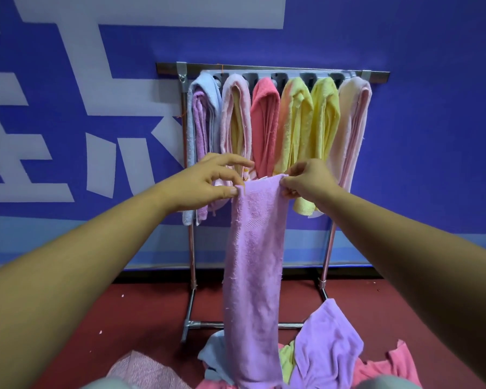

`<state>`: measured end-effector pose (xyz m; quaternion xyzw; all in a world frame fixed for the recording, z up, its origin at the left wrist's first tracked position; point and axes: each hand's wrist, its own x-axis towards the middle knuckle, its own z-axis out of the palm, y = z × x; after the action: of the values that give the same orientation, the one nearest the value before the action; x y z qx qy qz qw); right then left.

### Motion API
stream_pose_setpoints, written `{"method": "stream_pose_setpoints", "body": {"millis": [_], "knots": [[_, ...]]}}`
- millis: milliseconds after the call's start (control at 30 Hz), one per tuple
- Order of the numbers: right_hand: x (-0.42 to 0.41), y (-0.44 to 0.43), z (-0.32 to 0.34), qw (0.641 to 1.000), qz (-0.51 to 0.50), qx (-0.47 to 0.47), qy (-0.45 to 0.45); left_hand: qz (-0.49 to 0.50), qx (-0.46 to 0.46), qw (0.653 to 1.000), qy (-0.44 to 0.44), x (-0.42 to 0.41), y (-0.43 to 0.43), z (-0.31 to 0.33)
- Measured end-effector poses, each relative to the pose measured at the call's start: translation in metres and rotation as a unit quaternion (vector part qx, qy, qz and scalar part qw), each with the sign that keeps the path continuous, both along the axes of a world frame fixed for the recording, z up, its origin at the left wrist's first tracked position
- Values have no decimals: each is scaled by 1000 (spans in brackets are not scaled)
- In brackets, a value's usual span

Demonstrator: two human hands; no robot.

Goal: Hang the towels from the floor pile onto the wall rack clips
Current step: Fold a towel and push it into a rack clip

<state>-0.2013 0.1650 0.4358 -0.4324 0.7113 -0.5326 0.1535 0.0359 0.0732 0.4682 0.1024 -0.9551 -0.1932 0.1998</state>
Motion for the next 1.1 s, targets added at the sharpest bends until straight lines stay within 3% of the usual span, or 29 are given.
{"method": "stream_pose_setpoints", "body": {"millis": [100, 400, 600, 867, 1000, 1100], "knots": [[5, 2, -1, 999, 9, -2, -33, -50, 64, 996, -29, -5, 10, 3], [28, 6, 4, 985, 121, -73, -101, 89, 90, 991, 49, -9, 7, -1], [39, 9, 5, 982, 169, -72, -31, 129, 88, 986, 51, -14, 4, -6], [45, 10, 13, 975, 215, -33, -47, 125, 151, 977, 85, -15, 4, -3], [45, 13, 12, 973, 224, -22, 44, 127, 165, 974, 90, -16, 7, -2], [46, 13, 11, 972, 227, -34, 56, 126, 165, 975, 83, -16, 6, -4]]}}
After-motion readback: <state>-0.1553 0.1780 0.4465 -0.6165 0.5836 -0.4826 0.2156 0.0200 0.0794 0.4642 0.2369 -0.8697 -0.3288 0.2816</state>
